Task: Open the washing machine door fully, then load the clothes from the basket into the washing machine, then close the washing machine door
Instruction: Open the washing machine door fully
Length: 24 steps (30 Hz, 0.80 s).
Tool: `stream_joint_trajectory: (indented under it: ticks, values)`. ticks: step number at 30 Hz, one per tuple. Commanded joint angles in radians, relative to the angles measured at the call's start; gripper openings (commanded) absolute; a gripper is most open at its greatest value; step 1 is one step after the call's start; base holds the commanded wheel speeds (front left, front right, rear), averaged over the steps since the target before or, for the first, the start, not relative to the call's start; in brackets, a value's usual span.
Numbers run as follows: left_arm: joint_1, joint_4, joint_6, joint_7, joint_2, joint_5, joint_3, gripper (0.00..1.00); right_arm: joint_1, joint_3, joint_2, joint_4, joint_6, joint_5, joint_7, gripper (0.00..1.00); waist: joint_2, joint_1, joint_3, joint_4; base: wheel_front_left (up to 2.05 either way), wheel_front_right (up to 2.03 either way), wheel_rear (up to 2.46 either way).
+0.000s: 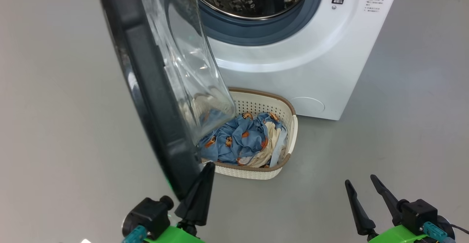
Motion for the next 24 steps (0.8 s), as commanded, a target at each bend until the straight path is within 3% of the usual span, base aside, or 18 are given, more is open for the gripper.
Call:
stream_joint_trajectory:
  ticks: [1,14,24]
  values:
    - [-0.008,-0.014,0.032,0.0,0.032,-0.009,0.074,0.0,-0.012,0.025,-0.011,-0.018,0.002,0.008,-0.012,1.0,0.0,0.0,-0.004,0.009,0.0,0.0,0.0]
    - [0.021,-0.015,0.072,-0.007,0.057,-0.038,0.148,0.0,-0.005,0.026,-0.014,-0.024,0.002,0.014,-0.012,1.0,0.0,0.0,-0.003,0.101,0.0,0.0,0.0]
    - [-0.015,0.073,0.084,-0.02,0.093,-0.083,0.325,0.0,-0.017,0.037,-0.027,-0.031,0.002,0.009,-0.012,1.0,0.0,0.0,0.015,0.125,0.0,0.0,0.0]
